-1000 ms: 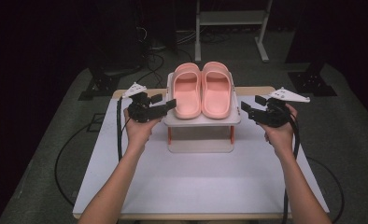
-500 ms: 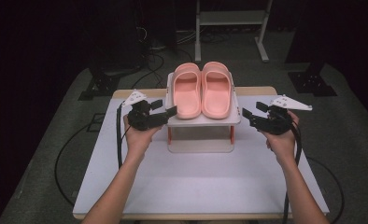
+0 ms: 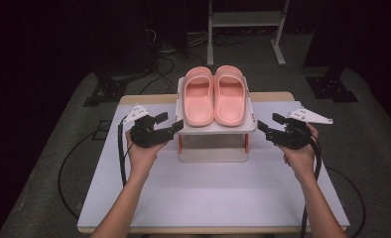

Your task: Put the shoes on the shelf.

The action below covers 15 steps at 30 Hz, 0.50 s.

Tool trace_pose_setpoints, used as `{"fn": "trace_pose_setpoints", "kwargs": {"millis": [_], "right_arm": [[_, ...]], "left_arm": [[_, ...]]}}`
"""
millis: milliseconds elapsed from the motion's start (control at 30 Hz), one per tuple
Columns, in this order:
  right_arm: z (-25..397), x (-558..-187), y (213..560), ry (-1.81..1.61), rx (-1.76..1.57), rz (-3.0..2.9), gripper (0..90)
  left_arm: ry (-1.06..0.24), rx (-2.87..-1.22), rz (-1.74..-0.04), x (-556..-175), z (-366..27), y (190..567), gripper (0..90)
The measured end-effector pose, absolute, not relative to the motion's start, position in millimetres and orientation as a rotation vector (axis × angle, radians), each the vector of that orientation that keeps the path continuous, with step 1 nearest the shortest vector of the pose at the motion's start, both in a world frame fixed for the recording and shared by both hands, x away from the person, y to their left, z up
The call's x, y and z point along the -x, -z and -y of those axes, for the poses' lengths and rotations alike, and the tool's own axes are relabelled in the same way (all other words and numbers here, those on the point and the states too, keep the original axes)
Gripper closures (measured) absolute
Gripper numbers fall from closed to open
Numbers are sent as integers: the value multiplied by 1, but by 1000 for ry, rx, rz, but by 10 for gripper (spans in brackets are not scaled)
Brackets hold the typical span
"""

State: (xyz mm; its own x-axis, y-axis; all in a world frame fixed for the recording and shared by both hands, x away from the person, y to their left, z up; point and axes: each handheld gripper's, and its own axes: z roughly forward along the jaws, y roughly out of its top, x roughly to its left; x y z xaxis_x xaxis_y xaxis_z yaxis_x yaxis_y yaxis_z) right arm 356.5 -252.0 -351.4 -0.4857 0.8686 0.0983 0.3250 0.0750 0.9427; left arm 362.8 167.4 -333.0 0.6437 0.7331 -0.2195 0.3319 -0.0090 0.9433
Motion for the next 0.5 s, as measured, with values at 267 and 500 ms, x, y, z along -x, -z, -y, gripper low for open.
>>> {"fn": "trace_pose_setpoints", "kwargs": {"millis": [267,500], "right_arm": [[254,-349,357,-1416,-1174,-1859,332],[258,-343,365,-1408,-1181,-1868,329]], "left_arm": [[-397,-1605,-903,-355,-170,341,250],[-394,-1600,-904,-348,-172,347,246]]}}
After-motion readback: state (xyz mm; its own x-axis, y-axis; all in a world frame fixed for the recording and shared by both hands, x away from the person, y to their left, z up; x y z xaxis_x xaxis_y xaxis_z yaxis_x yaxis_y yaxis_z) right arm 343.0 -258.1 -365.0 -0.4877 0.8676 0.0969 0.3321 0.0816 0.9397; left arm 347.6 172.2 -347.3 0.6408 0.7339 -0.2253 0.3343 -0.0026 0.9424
